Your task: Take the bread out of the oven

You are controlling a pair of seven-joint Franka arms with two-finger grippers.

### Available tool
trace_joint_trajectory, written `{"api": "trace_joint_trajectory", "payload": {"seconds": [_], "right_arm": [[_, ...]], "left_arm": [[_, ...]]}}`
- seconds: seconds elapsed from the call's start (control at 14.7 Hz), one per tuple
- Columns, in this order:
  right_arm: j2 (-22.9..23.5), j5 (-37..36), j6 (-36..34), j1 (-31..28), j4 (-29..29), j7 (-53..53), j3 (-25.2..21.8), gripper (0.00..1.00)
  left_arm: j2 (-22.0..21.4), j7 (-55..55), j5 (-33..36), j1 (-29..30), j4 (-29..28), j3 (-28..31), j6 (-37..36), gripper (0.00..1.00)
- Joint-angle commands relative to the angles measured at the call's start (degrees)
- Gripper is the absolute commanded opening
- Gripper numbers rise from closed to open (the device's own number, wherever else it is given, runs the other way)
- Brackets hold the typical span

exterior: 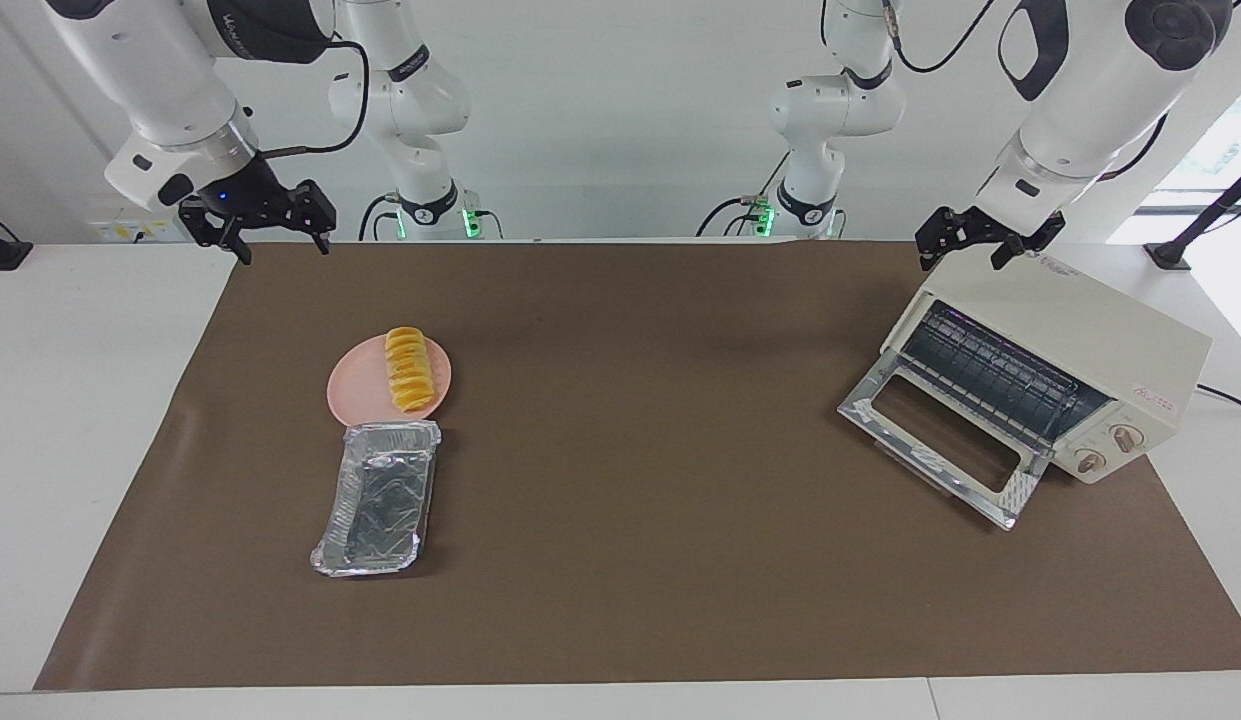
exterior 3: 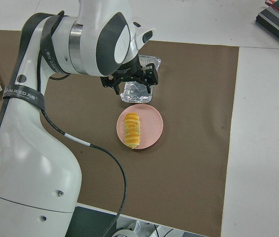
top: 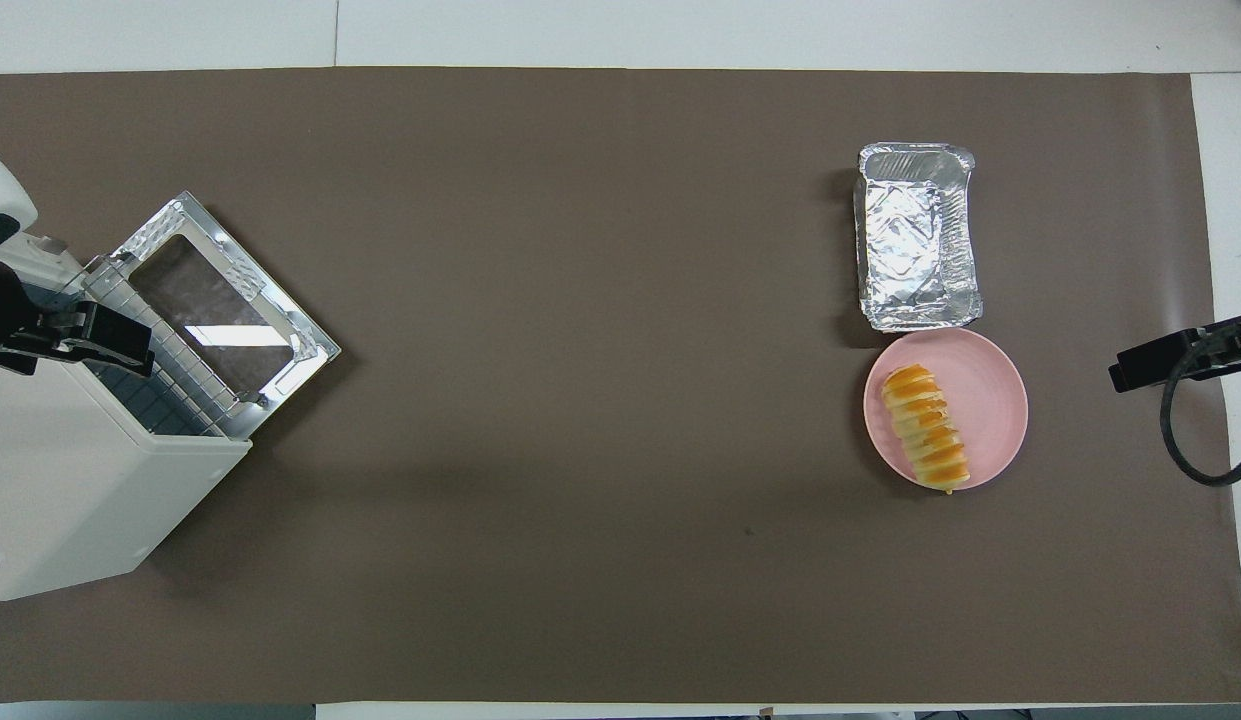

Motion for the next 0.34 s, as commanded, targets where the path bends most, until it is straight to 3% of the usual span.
{"api": "trace_joint_trajectory", "payload": {"seconds": [0.0, 0.27], "right_arm": [[0.52, -0.09, 0.46, -0.84, 0.50, -0.94, 0.70, 1.00], [0.43, -0.18, 0.02, -1.28, 0.41, -1.12, 0.70, 1.00]], "left_arm": [[-1.14, 0.15, -0.40, 0.65, -0.99, -0.23, 0.84, 1.00], [-1.23, 0.15, -0.40, 0.65, -0.99, -0.23, 0.84, 1.00]]}}
